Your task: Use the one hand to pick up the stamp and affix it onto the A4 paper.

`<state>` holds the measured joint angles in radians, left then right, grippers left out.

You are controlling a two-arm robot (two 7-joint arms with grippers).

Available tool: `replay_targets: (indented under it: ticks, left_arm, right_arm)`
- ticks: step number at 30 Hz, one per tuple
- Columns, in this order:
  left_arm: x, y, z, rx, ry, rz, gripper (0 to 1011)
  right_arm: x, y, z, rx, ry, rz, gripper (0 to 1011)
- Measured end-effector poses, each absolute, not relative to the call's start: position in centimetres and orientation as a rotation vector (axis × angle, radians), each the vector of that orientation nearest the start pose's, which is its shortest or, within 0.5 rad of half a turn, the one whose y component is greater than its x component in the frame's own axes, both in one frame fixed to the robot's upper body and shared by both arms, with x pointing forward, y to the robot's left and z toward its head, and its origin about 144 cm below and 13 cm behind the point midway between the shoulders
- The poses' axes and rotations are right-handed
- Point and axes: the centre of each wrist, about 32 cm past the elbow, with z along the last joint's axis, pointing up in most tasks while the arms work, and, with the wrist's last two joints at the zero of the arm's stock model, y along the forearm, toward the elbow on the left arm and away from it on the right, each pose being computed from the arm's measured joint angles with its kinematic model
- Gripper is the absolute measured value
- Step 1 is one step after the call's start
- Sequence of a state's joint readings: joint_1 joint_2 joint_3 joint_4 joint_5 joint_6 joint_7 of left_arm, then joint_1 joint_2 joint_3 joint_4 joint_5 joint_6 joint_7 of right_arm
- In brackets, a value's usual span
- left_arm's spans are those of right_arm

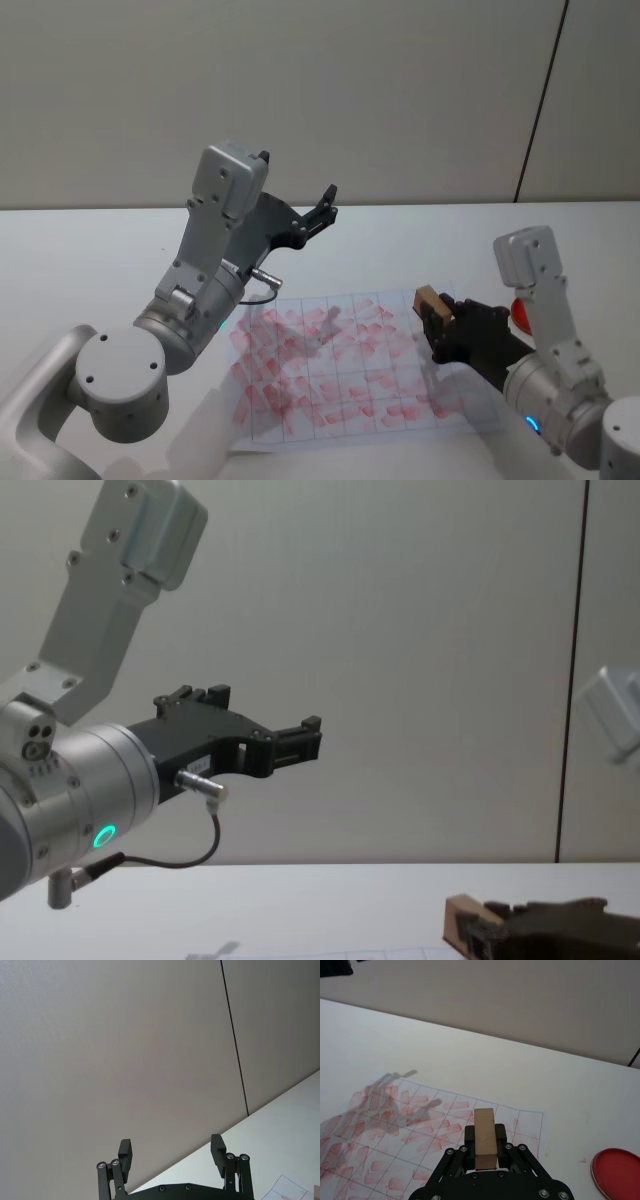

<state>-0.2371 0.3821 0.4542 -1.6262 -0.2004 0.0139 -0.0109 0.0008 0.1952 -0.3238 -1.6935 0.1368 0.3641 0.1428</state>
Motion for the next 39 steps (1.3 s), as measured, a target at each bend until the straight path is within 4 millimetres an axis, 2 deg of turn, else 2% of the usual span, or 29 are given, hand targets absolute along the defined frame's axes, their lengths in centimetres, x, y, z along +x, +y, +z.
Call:
replay_targets:
  ticks: [14,39]
  left_arm:
    - [49.2,19.8,120.4,0.061,-0.268,1.124,1001]
    - [49.2,19.8,120.4,0.061,-0.268,1.124,1001]
  right_arm:
    - [43.4,-18.0,115.3,-0.328,0.151,-1.09,219]
    - [43.3,-18.8,111.1,-0.305,0.141,-1.07,219]
